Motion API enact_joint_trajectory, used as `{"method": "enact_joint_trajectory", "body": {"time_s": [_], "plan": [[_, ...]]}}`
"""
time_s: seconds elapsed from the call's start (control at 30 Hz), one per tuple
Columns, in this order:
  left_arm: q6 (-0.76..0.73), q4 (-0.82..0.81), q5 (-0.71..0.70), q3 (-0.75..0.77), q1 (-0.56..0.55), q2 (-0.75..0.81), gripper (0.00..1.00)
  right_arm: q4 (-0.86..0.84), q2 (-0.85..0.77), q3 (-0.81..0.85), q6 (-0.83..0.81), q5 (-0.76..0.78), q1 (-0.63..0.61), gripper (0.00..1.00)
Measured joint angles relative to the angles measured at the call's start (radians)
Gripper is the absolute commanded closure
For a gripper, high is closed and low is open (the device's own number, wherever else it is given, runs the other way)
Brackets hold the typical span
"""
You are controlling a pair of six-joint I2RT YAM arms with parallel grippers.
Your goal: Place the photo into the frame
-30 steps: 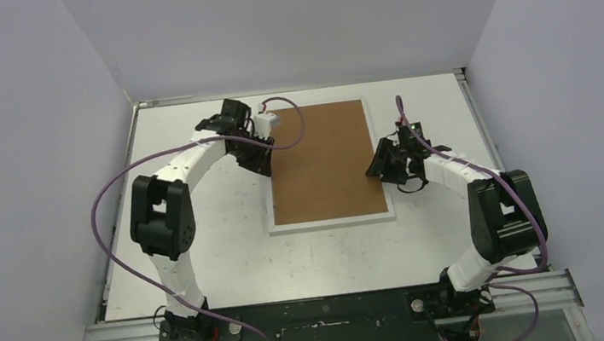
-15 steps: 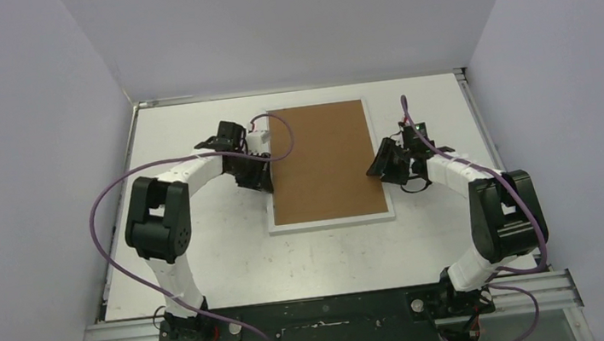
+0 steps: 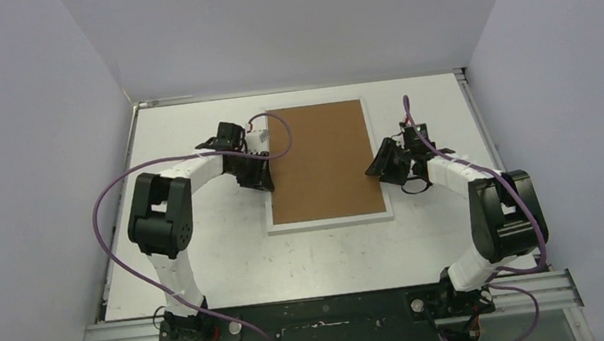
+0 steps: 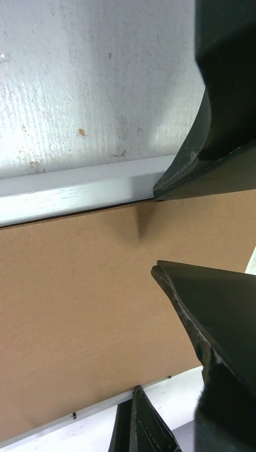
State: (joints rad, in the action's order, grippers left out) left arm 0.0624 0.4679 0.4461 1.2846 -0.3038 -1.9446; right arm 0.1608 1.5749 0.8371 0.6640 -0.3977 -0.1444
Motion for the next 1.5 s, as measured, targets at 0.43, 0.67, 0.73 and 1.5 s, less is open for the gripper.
{"method": "enact_joint_trajectory", "body": {"time_s": [0.43, 0.67, 0.73, 1.5], "plan": [[-0.023, 0.001, 0.001, 0.000, 0.009, -0.001, 0.65, -0.005, -0.026, -0.002, 0.037, 0.001, -0.014, 0.54], [-0.035, 0.001, 0.000, 0.000, 0.010, -0.001, 0.66, -0.005, -0.057, -0.002, 0.065, -0.003, -0.014, 0.55], [-0.039, 0.001, 0.000, 0.001, 0.010, -0.001, 0.66, -0.004, -0.063, -0.002, 0.071, -0.003, -0.015, 0.54], [-0.071, 0.012, -0.008, 0.010, 0.015, 0.000, 0.66, 0.014, 0.034, 0.044, -0.006, 0.036, -0.041, 0.59]]}}
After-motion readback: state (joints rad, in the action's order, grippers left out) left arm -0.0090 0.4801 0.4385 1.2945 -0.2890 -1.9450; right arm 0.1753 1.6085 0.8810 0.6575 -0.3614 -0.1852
